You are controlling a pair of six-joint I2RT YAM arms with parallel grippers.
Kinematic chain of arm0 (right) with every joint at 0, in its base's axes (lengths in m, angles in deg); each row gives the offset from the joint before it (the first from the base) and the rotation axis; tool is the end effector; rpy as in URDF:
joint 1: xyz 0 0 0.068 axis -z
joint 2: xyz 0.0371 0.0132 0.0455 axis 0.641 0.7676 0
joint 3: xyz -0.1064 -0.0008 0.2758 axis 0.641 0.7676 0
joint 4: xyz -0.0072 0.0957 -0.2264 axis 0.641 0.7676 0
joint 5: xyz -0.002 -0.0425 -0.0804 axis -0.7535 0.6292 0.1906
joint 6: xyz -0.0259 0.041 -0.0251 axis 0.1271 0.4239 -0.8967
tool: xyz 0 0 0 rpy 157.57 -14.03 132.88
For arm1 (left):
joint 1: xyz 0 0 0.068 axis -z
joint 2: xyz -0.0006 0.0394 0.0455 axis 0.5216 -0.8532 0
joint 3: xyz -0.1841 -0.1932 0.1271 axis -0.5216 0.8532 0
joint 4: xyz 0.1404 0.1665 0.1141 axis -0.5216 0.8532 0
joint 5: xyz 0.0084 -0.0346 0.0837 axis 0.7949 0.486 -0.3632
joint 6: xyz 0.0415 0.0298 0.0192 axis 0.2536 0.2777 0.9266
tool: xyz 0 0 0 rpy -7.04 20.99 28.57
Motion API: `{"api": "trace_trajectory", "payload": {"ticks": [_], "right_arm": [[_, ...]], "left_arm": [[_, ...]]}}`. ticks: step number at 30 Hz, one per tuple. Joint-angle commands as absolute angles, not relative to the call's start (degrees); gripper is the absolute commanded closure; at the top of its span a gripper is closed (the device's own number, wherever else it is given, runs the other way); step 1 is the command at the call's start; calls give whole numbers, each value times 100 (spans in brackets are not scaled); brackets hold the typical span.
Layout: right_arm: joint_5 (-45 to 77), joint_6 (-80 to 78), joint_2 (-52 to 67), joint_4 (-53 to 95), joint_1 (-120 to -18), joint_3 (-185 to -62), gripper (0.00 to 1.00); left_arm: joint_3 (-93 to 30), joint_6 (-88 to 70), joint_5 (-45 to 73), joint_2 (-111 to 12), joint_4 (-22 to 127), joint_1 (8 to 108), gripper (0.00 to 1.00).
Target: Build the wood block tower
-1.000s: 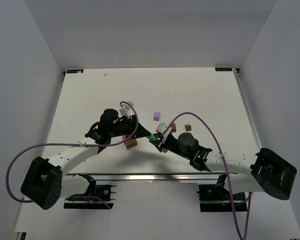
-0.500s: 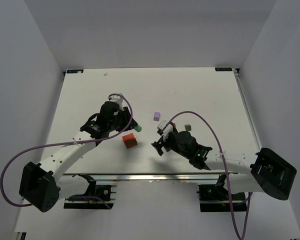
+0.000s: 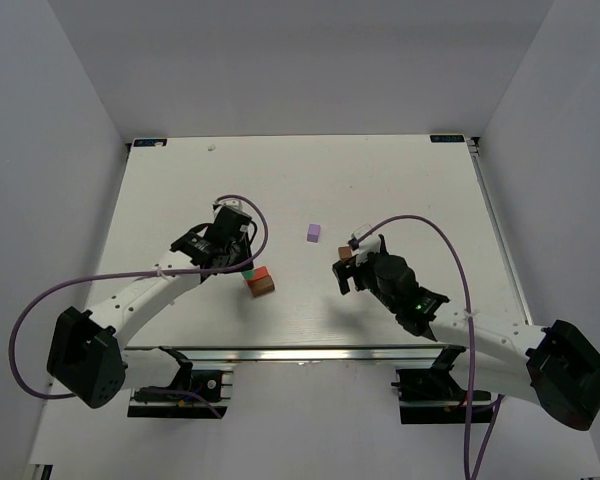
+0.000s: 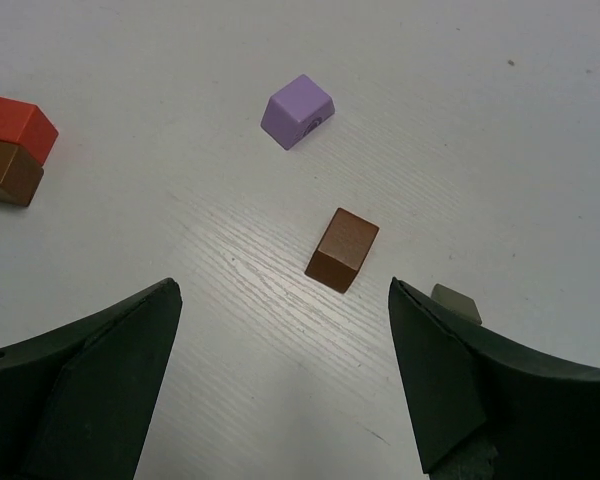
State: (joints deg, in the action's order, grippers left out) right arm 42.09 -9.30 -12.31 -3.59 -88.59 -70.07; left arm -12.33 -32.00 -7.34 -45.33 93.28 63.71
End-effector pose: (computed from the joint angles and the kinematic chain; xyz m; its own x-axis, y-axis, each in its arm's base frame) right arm 0.1421 0.1448 0.2412 -0.1565 -0.2183 -0.9632 -0.5212 0.8467 -0.1072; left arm 0.1934 -0.1122 0.2768 -0.8229 -0.1353 -0.5518 -0.0651 0.9873 -0.1450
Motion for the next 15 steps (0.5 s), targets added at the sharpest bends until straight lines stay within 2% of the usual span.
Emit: {"api": "trace_trajectory", "payload": {"ticks": [1,15], "right_arm": [[4378,-806,-1314,-469,-8829,-6928,11],[4387,-815,-1313,-609,-8812,-6761,12]], "left_arm": [[-1617,-3148,-1297,-4574,9459,6624,93],[-1644,-3193,-1966,-5005,9197,7266,94]]}}
